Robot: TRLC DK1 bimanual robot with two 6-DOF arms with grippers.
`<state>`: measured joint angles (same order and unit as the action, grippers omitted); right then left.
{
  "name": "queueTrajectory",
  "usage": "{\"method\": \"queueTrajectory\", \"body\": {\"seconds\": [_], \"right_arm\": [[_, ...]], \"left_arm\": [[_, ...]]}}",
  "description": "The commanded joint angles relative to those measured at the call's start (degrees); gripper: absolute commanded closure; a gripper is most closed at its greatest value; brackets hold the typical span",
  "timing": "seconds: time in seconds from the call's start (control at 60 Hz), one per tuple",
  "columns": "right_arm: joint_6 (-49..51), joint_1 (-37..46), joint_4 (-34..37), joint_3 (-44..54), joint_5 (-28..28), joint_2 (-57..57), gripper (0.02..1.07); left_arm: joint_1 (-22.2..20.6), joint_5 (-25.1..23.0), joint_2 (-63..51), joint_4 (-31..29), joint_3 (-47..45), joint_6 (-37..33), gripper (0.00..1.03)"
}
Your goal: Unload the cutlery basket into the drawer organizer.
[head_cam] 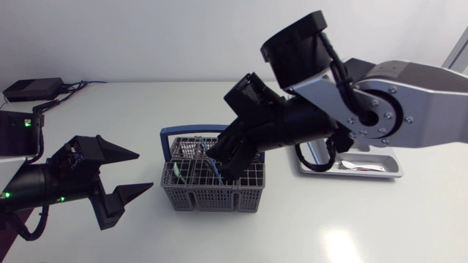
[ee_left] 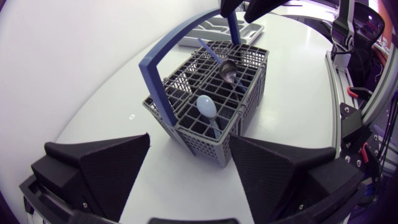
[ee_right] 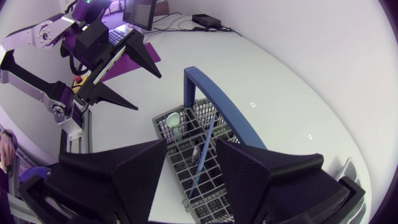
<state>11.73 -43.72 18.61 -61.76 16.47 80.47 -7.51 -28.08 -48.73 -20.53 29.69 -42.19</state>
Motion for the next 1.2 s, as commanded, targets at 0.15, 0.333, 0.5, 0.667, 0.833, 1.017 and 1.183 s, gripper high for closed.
{"method": "queueTrajectory", "body": {"seconds": [0.15,0.333,0.5,0.667,0.833,1.017,1.183], "right_arm": [[-3.38,-4.18,-5.60,3.66,-6.27,2.50,0.48],[-4.87,-5.14,-10.00,5.95,-9.88,3.12,0.48],[-6.19,-5.85,-14.39,7.44,-12.60,3.56,0.57],[-6.98,-6.81,-17.64,8.67,-14.45,4.44,0.57],[-7.33,-6.81,-20.28,9.81,-15.94,4.96,0.57],[-7.60,-6.81,-24.59,12.36,-18.31,4.61,0.61],[-7.77,-6.99,-26.08,12.98,-18.31,5.49,0.61]], "left_arm": [[0.39,-0.66,-0.23,1.64,-1.92,-0.78,0.06],[0.30,-0.75,-1.10,3.04,-2.53,-0.78,0.06],[0.30,-0.75,-2.69,4.63,-2.89,-0.61,0.06],[0.39,-1.02,-3.21,5.15,-2.89,-0.61,0.06],[0.48,-1.02,-3.92,5.68,-2.71,-0.61,0.06],[0.48,-1.10,-4.62,6.47,-2.62,-0.61,0.06],[0.48,-1.10,-5.50,7.09,-2.71,-0.61,0.06]]}}
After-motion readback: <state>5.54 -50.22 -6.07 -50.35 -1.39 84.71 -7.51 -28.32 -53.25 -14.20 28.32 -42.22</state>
